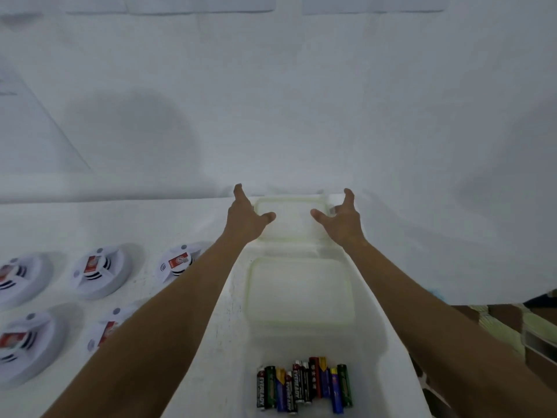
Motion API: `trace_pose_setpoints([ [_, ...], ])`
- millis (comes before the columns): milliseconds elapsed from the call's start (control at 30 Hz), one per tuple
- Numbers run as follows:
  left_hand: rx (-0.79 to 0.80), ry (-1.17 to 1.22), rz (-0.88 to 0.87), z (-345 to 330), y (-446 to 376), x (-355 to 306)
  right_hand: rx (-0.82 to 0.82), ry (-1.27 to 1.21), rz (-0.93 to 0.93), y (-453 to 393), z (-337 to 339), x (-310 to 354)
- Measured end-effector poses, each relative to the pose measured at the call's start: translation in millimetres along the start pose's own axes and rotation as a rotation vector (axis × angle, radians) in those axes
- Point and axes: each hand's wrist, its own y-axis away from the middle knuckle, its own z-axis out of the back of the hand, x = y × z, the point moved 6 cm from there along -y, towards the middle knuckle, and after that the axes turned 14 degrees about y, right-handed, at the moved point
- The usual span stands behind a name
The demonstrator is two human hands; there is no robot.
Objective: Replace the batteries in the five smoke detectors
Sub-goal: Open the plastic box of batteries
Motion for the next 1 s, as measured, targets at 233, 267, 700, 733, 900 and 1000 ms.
trace_pose_setpoints([
  [233,-0.038,-0.167,-0.048,-6.6,0.5,16.3,-0.052,0.096,0.014,-3.1,-12.0,-15.2],
  [267,-0.049,-0.190,-0.062,-5.2,3.7,14.7,-0.053,0.086,0.014,-0.9,-10.1,-14.7],
  [700,0.027,0.024,0.061,10.8,151.2,35.5,0.103,0.034,0.071,136.8,9.0,-29.4],
  [733,0.021,0.037,0.056,9.4,152.2,33.5,0.097,0.041,0.074,137.6,8.1,-27.3],
  [900,-0.012,0.136,0.052,7.7,140.9,30.5,0.060,0.070,0.075,128.8,9.6,-14.6],
  [1000,-0.062,0.226,0.098,7.1,133.0,38.8,0.071,0.026,0.024,125.1,5.8,-16.5],
])
